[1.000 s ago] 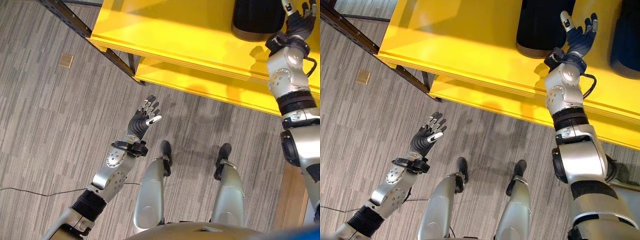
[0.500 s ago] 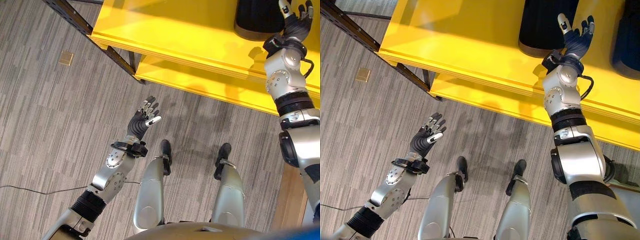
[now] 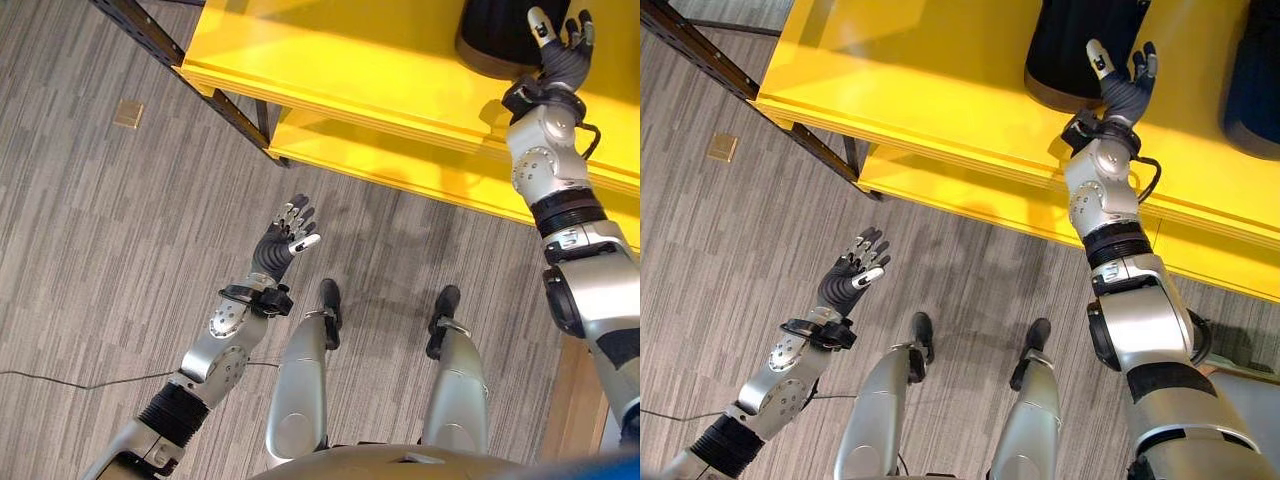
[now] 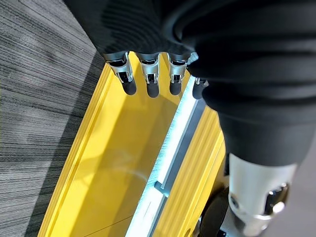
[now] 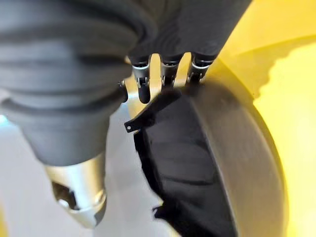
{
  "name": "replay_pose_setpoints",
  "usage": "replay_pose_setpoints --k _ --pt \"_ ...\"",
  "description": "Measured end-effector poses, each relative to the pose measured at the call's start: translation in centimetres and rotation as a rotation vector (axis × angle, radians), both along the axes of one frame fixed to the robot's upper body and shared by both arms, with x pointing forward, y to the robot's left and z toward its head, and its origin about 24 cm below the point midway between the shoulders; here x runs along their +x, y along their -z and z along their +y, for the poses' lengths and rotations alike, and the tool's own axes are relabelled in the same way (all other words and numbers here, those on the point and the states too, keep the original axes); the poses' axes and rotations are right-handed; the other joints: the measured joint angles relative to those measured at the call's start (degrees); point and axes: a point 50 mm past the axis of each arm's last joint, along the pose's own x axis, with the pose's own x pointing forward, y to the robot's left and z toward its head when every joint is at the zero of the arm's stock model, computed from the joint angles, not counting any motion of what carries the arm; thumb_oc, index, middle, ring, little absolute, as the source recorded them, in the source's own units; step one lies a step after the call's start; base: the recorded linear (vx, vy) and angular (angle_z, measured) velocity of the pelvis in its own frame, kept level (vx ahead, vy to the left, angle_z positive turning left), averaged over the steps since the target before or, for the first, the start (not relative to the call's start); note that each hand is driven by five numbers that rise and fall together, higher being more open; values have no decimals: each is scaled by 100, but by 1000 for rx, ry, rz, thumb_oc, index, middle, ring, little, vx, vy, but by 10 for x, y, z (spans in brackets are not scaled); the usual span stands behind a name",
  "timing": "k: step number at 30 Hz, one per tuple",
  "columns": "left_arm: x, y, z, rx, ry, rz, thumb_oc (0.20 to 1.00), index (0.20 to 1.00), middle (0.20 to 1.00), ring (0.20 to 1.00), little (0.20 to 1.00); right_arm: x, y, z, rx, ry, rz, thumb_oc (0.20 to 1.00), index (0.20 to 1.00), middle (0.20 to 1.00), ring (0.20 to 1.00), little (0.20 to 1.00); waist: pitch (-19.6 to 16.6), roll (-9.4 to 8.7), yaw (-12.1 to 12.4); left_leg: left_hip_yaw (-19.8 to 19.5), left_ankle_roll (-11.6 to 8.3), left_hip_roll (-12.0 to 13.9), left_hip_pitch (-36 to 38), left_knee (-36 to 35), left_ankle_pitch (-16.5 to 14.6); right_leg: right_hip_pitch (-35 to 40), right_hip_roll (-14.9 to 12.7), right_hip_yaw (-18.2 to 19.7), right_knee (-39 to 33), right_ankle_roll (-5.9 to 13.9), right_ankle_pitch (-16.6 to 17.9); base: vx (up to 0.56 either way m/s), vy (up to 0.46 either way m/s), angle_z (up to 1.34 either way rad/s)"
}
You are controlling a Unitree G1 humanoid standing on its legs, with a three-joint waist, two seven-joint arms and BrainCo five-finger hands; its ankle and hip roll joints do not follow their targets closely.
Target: Move parts from the plastic box to the shelf.
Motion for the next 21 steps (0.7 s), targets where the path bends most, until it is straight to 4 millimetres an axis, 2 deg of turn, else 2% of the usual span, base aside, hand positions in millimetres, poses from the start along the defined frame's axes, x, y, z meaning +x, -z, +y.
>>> replay_pose_setpoints --k 21 --pt "-2 2 2 6 -6 9 1000 1000 1000 1000 1000 0 -1 -1 3 2 -4 1000 1000 1000 1000 1000 12 -32 -6 -55 8 5 -74 50 -16 0 0 -64 0 1 3 0 0 1"
